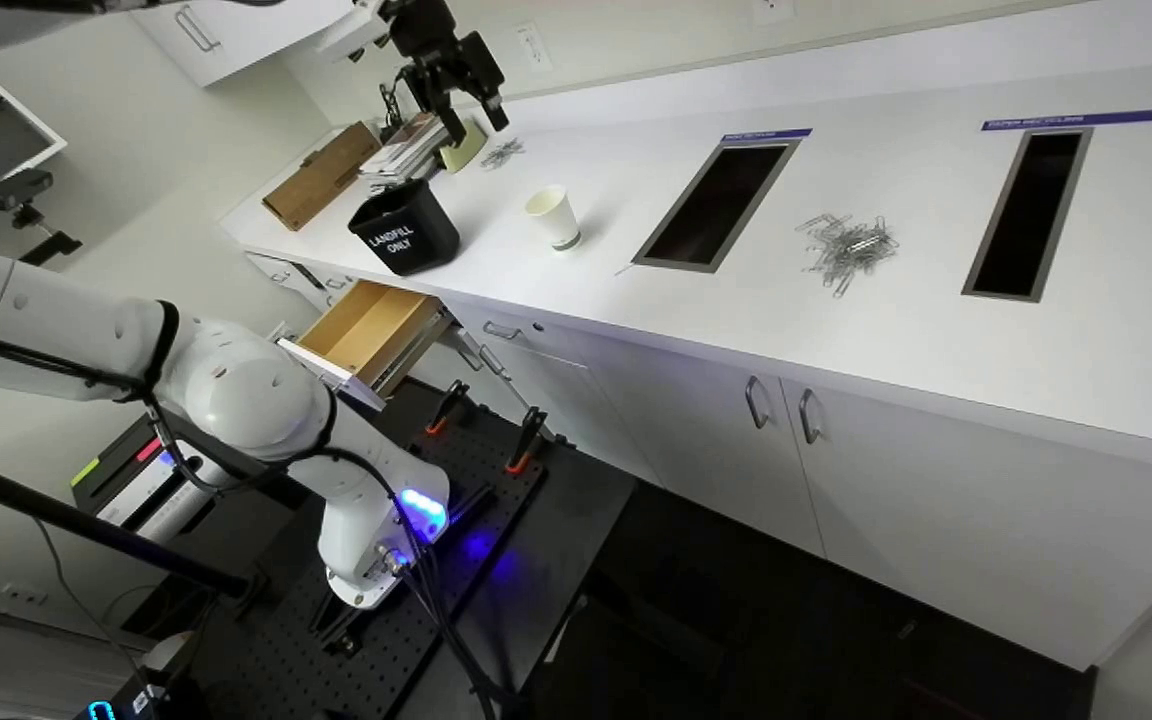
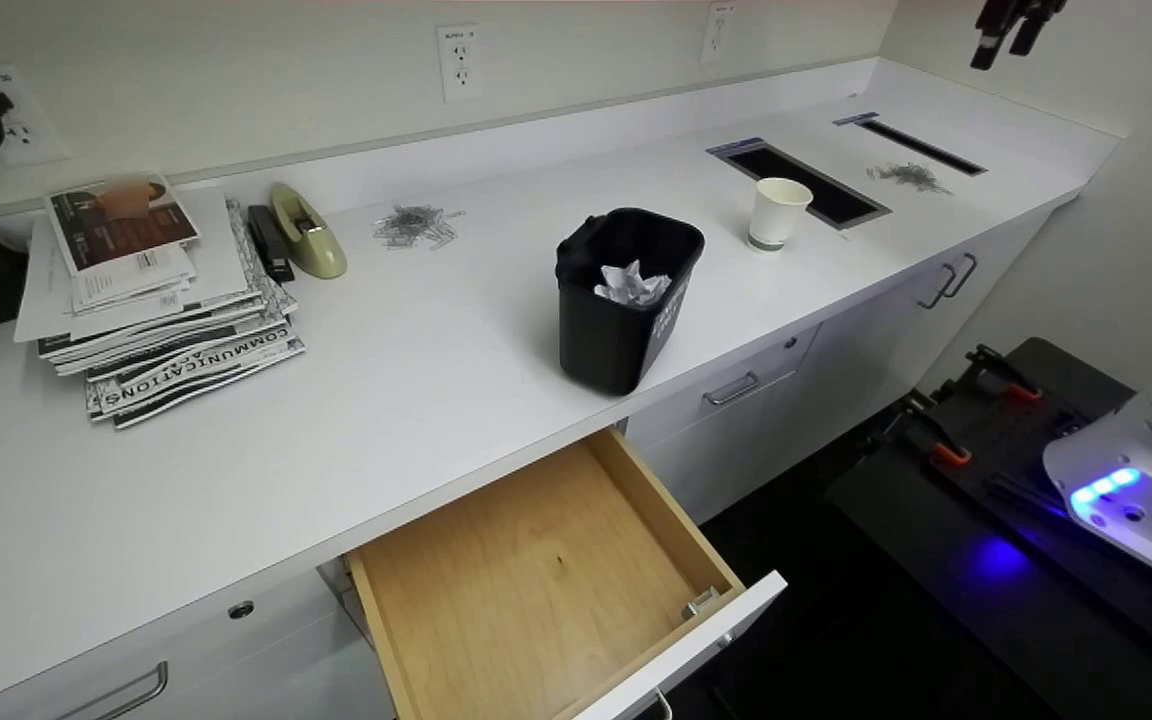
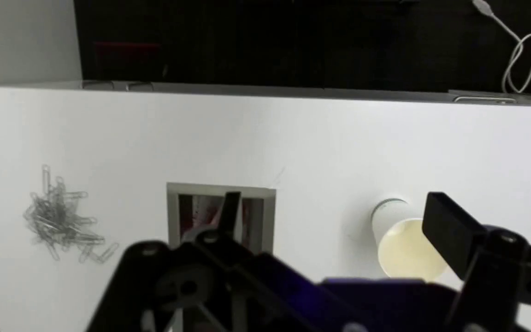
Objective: Put the cup in the black bin
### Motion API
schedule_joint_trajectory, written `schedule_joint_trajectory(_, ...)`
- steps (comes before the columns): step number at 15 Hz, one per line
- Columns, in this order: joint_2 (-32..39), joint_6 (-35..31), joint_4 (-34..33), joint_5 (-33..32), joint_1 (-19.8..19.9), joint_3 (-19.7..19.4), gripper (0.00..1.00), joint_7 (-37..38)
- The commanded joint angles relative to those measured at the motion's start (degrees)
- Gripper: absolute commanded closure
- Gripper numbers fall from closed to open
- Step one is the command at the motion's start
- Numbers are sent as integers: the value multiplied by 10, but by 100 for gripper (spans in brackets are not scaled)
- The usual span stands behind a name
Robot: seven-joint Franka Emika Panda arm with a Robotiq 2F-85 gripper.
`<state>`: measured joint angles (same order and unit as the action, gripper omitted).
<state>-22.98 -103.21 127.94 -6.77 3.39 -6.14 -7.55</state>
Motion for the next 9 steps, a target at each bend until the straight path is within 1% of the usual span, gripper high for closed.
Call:
schedule_joint_trajectory(1,-9,-95,61,19,-24,25,0,7)
schedule_joint_trajectory(4,2,-171,105,20,-42,48,0,12)
schedule_joint_trajectory(7,13,-240,151,23,-52,61,0,13)
schedule_joint_trajectory(8,15,-244,156,22,-51,58,0,6)
schedule_joint_trajectory(9,17,-220,138,14,-50,60,0,8)
